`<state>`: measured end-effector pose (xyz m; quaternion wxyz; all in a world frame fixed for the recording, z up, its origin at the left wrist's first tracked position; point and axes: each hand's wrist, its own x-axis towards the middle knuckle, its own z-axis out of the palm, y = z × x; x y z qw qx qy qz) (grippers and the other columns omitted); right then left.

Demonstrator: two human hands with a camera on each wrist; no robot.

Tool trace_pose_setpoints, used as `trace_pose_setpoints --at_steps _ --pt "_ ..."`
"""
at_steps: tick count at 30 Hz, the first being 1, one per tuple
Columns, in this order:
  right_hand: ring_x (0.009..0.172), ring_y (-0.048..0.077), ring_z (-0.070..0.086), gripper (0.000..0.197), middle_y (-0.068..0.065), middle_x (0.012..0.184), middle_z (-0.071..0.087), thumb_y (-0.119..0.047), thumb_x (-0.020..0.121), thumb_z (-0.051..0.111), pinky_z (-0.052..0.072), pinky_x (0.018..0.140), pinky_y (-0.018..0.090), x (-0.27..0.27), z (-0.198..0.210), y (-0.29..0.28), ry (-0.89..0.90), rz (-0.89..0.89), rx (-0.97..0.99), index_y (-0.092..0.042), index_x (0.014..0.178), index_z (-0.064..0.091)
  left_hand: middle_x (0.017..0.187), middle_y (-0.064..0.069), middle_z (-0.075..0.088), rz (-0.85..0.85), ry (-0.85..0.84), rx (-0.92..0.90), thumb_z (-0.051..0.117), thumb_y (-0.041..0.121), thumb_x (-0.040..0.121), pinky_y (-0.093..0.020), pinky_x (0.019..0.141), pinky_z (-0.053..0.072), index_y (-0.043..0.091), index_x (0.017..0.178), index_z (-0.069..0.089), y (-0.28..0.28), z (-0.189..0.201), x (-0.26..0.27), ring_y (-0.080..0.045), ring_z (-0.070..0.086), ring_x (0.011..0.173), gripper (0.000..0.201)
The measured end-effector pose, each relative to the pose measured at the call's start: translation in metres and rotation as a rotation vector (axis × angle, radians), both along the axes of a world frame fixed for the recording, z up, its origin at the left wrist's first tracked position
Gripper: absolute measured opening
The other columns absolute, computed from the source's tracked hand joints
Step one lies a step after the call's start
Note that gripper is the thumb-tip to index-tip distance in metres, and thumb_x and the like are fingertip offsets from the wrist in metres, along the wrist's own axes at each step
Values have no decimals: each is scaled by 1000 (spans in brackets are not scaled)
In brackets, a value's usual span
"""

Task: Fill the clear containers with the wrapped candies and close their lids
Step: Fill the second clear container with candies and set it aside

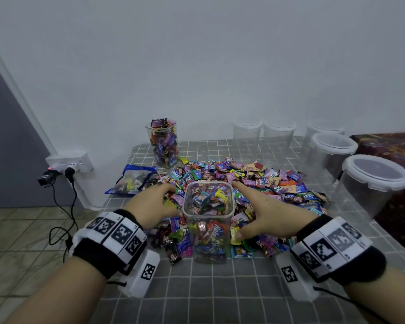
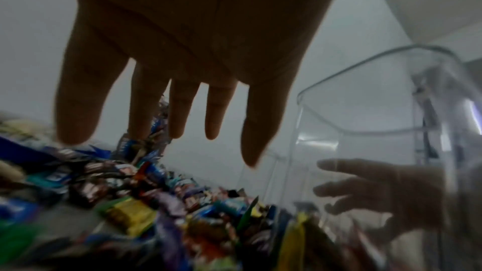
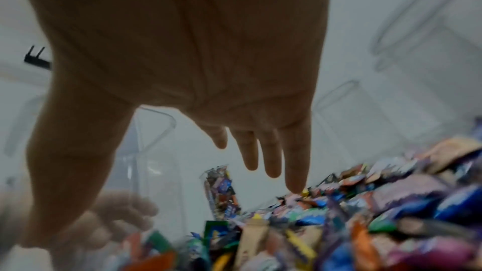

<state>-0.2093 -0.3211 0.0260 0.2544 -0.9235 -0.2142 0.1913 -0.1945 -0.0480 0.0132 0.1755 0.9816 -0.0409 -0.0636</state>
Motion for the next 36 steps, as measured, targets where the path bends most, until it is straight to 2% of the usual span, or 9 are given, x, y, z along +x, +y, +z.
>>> trace_pose_setpoints --at_steps 3,6,8,11,16,19,24,31,36 --pt "144 18 13 117 -4 159 -1 -45 73 76 27 114 38 6 -6 -8 -45 5 -243 -29 150 -10 155 2 23 -107 216 233 71 61 67 -40 106 37 35 148 13 0 -21 4 -21 37 134 103" --pt "144 23 14 118 -1 159 -2 -46 72 76 31 112 42 8 -12 -11 -42 18 -416 -30 150 -11 159 -1 -6 -145 347 388 74 63 62 -45 109 34 38 149 -4 -5 -34 3 -30 22 141 119" --pt "145 26 12 119 1 159 -4 -48 71 76 33 110 47 10 -18 -10 -35 25 -501 -31 149 -12 158 -4 -11 -143 365 438 76 61 60 -46 110 33 37 149 -6 -9 -37 3 -33 16 143 124" --pt "144 27 15 121 2 159 -5 -52 70 75 35 108 47 12 -24 -7 -44 37 -555 -28 150 -14 157 -9 3 -126 377 456 79 55 62 -46 110 34 33 150 2 -16 -38 4 -34 19 141 119" --pt "143 29 18 118 6 159 -1 -54 73 72 32 111 44 13 -31 6 -33 79 -536 -29 149 -14 141 -13 41 -137 343 448 78 40 72 -43 94 49 26 146 26 -30 -35 6 -33 51 119 91" --pt "138 32 27 113 9 157 7 -58 71 72 36 107 44 15 -39 9 -68 95 -553 -33 150 -5 140 -12 42 -154 273 420 73 33 77 -41 93 49 26 148 23 -33 -35 8 -31 53 115 86" --pt "128 30 40 90 6 148 26 -53 77 69 44 99 39 18 -39 9 -101 91 -541 -36 149 18 128 -9 56 -96 153 247 60 26 89 -40 98 45 18 128 55 -33 -32 6 -27 56 113 41" --pt "116 24 50 51 4 129 49 -34 90 58 46 93 35 19 -37 12 -189 86 -469 -27 139 45 113 -7 66 -56 53 249 49 23 91 -36 90 49 16 115 64 -36 -22 2 -25 61 103 29" --pt "111 22 51 35 4 122 51 -26 92 54 45 88 31 18 -38 12 -238 69 -427 -19 126 55 108 -6 66 -57 -75 248 44 20 95 -32 81 46 24 117 60 -37 -16 -3 -26 60 100 28"
